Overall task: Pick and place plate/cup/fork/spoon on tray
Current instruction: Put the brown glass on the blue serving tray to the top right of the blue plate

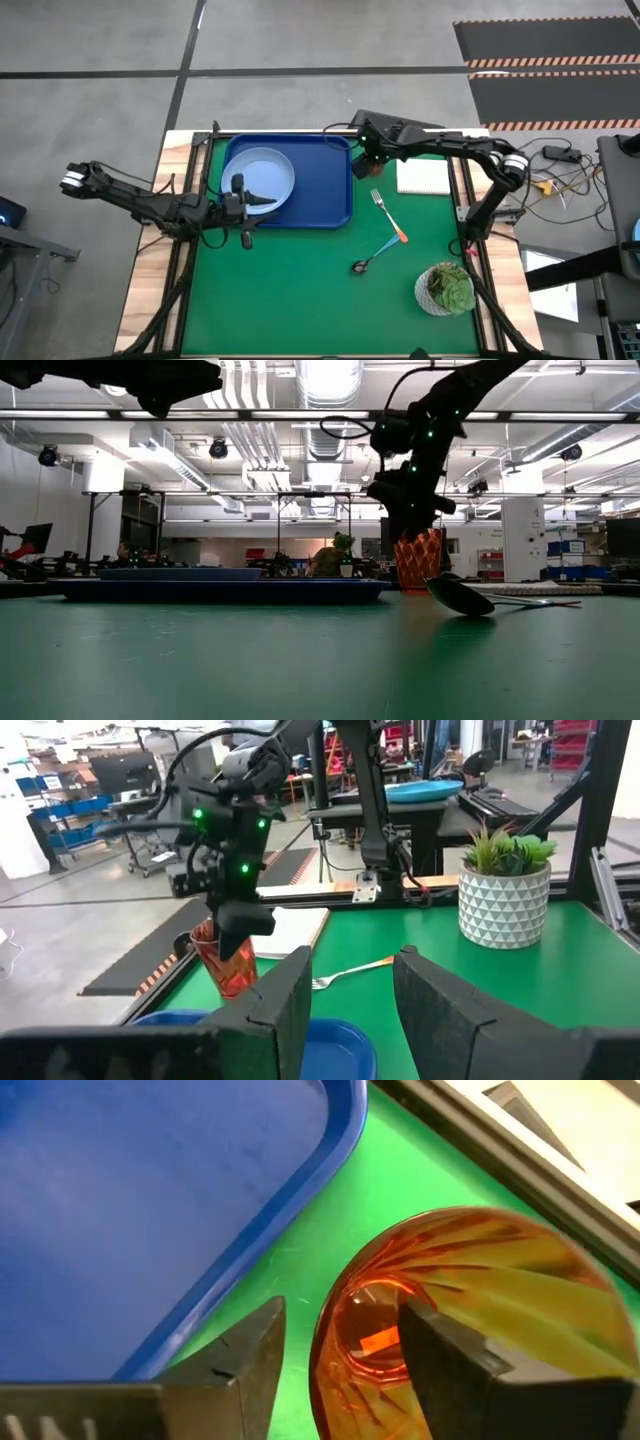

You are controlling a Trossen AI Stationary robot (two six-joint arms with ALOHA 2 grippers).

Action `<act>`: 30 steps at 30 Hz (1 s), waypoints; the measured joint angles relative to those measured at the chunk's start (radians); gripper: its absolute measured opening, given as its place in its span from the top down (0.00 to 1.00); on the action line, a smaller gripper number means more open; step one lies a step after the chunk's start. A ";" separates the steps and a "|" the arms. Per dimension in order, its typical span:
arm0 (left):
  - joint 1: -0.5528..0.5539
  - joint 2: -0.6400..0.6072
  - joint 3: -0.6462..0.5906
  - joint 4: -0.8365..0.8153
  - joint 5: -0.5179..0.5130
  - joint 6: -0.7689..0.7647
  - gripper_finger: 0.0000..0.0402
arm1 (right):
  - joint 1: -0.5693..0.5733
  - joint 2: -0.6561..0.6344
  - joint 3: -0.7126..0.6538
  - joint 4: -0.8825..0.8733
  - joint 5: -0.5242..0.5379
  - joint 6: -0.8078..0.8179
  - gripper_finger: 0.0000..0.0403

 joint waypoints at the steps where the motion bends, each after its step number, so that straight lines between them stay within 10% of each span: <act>1: 0.000 -0.001 0.000 0.000 0.000 0.013 0.69 | 0.000 0.007 0.000 0.000 0.000 0.000 0.58; 11: 0.000 -0.002 0.000 0.000 -0.001 0.020 0.69 | 0.002 0.017 0.000 -0.004 -0.001 -0.017 0.95; 30: 0.002 0.006 -0.001 0.019 -0.004 0.072 0.69 | 0.122 0.077 0.330 -0.136 0.099 -0.107 0.97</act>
